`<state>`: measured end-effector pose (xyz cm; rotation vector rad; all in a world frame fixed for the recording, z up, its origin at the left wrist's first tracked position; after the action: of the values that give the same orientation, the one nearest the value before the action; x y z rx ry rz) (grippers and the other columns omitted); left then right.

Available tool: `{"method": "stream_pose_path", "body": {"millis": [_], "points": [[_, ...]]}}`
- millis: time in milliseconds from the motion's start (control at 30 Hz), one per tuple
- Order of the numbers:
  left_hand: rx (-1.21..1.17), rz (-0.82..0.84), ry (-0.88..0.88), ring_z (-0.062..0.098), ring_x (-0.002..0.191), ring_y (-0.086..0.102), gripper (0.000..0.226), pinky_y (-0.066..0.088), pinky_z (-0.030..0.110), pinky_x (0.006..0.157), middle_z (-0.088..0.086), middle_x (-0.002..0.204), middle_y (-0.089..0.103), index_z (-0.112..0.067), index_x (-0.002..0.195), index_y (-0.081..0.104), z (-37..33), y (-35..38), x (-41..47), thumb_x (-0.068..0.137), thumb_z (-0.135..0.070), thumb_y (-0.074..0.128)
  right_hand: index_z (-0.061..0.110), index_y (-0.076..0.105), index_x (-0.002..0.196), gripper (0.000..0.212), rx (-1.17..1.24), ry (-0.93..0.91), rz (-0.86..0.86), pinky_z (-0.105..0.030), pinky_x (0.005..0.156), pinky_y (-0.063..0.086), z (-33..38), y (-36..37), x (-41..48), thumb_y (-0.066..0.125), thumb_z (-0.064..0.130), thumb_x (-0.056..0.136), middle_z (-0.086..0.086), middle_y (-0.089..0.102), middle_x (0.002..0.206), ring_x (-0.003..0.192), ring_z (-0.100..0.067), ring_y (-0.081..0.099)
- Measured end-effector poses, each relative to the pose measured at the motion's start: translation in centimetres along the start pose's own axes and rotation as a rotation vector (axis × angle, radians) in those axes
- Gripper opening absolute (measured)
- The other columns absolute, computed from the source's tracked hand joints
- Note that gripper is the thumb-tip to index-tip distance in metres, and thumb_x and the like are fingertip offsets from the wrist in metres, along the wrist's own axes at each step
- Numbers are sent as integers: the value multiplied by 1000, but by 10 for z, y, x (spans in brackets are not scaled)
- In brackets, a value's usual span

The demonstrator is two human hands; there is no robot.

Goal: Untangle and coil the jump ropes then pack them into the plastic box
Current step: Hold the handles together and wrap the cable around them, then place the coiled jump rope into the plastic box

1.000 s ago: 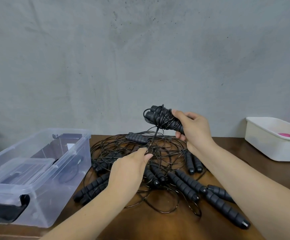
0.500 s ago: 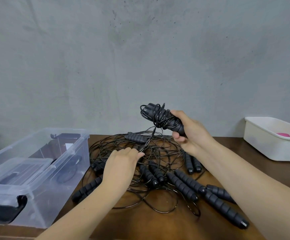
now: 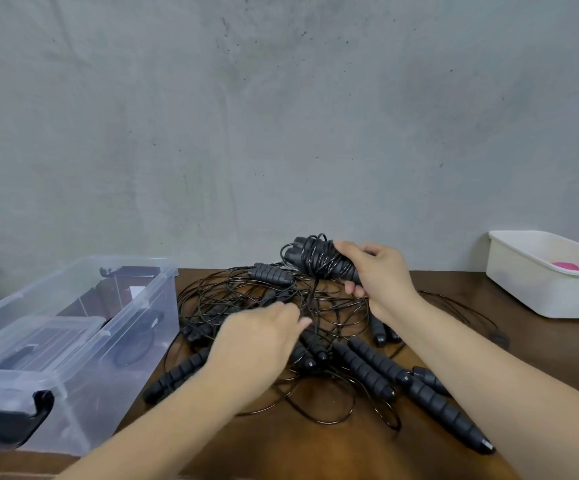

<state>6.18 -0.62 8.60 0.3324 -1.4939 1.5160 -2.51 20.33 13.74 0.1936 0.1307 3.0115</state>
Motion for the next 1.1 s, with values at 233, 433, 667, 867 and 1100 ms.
{"method": "stream_pose_path", "body": {"millis": [233, 433, 667, 867, 1100], "points": [[-198, -5, -110, 17, 65, 60, 43, 46, 34, 55, -7, 81, 58, -21, 86, 71, 42, -32, 56, 99, -59, 54, 12, 76, 91, 36, -251, -123, 167, -25, 37, 32, -2, 9, -19, 83, 47, 91, -18, 76, 77, 42, -23, 51], [-565, 99, -327, 4, 85, 65, 19, 52, 32, 78, -14, 87, 71, -31, 90, 79, 65, -28, 79, 88, -50, 79, 23, 74, 89, 32, -421, -278, 256, -23, 45, 36, 18, 10, -31, 80, 54, 92, 1, 54, 63, 43, -22, 55], [-1006, 108, -590, 11, 79, 68, 19, 55, 34, 79, -2, 91, 76, -30, 94, 73, 57, -10, 65, 84, -32, 89, 21, 78, 90, 34, -298, -203, 348, -29, 46, 38, 4, 12, -39, 84, 55, 87, -11, 60, 74, 48, -25, 46], [-928, 107, -580, -2, 109, 61, 17, 41, 22, 87, -13, 115, 67, -32, 91, 74, 60, -13, 58, 84, -41, 87, 20, 78, 89, 35, -219, -168, 363, -26, 43, 35, -1, 14, -39, 84, 54, 85, -18, 74, 86, 46, -25, 45], [-1050, 143, -590, 17, 99, 76, 27, 58, 51, 99, -4, 101, 80, -28, 102, 81, 66, -31, 54, 106, -44, 60, 8, 76, 88, 30, -32, -124, 371, -24, 37, 33, 7, 34, -37, 84, 38, 90, -12, 73, 79, 46, -21, 46]]}}
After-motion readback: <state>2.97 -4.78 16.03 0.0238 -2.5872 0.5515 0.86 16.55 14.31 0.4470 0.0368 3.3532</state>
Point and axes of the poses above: each hand's wrist, its own x-axis towards the middle knuckle, its own y-axis out of the palm, z = x × y, the point moved 1 cm from there along x, towards the middle knuckle
